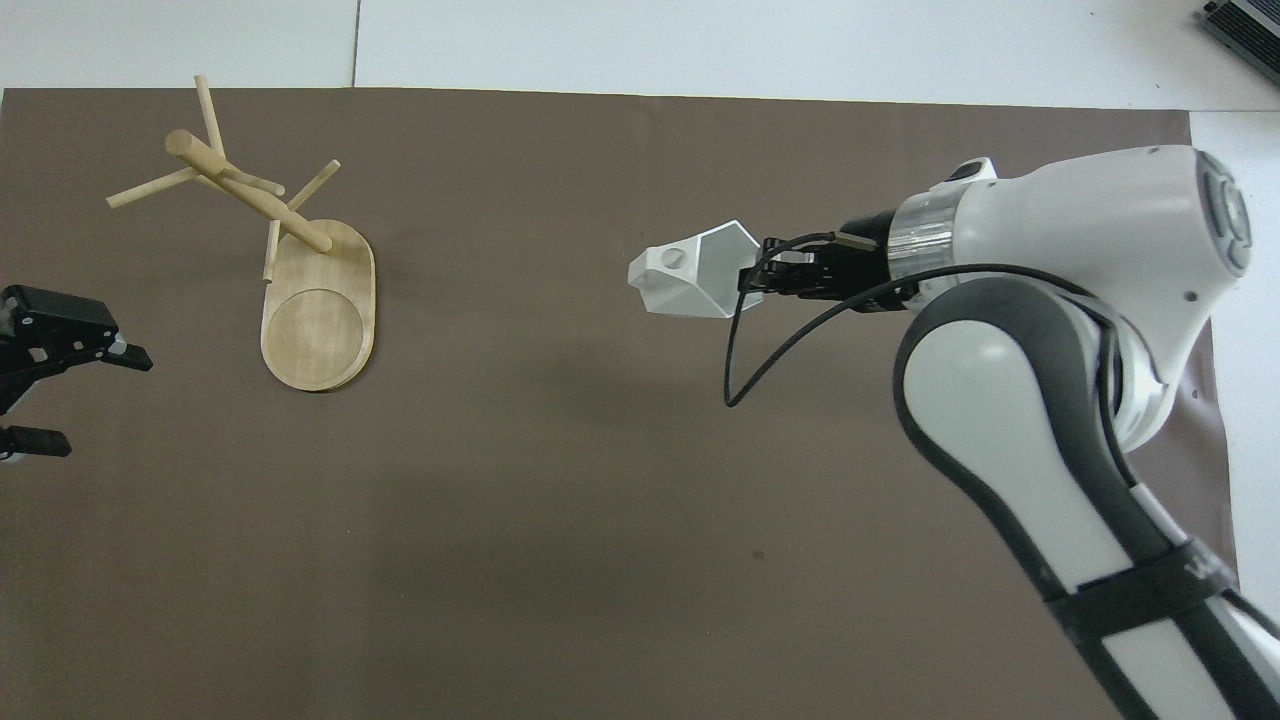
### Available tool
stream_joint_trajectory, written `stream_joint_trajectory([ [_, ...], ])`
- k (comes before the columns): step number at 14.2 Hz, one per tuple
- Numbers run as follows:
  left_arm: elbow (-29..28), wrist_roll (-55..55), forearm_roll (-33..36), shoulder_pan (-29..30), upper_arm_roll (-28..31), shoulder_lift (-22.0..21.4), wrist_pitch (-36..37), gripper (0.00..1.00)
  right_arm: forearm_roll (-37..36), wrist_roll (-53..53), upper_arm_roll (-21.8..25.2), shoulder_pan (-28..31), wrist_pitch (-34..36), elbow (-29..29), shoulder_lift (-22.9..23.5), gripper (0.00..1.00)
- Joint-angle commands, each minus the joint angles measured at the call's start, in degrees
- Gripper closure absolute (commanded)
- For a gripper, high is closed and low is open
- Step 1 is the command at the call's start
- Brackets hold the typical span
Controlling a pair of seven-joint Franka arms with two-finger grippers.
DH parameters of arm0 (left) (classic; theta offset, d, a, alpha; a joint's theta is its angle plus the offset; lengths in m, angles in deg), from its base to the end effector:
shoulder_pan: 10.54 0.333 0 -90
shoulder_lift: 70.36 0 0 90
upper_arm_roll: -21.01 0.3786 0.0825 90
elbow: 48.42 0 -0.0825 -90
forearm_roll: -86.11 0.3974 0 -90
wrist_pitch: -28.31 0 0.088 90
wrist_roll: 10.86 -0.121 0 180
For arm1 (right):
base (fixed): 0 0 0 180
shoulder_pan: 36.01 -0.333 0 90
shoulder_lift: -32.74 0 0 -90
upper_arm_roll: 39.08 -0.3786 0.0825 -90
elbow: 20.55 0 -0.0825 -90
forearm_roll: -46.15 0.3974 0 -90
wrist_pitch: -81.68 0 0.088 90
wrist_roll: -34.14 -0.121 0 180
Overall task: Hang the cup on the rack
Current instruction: 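Carry the cup with the right gripper while the left gripper approaches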
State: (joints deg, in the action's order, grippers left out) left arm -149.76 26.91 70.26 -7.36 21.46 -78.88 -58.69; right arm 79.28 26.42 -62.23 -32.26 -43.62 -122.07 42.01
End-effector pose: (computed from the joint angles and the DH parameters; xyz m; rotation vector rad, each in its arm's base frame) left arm 0.5031 -0.0021 0.6580 2.7077 1.0223 -0.2596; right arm 0.6183 0.2276 0.5513 -2.5188 0.1116 -0.1430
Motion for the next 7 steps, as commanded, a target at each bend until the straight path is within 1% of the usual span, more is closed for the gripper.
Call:
stream_joint_trajectory([
  [1, -6.0, 6.7, -4.8, 0.9, -0.2, -3.9, -1.6, 0.0, 2.4, -2.0, -5.0, 0.8, -1.0, 2.1, 0.5, 1.0],
  [3, -8.5, 13.5, -9.3, 1.8, -0.3, -4.8, -3.1, 0.0, 6.9, -4.5, -8.6, 0.9, -1.3, 3.7, 0.5, 1.0],
  [6, -12.2, 24.6, -18.2, 2.0, -0.3, -5.7, -7.6, 0.0, 12.3, -7.6, -12.3, 0.9, -1.4, 5.8, 0.1, 1.0],
  [7, -13.1, 26.6, -21.0, 2.0, -0.3, -5.6, -9.0, 0.0, 14.1, -8.4, -13.3, 0.9, -1.5, 6.5, 0.1, 1.0],
])
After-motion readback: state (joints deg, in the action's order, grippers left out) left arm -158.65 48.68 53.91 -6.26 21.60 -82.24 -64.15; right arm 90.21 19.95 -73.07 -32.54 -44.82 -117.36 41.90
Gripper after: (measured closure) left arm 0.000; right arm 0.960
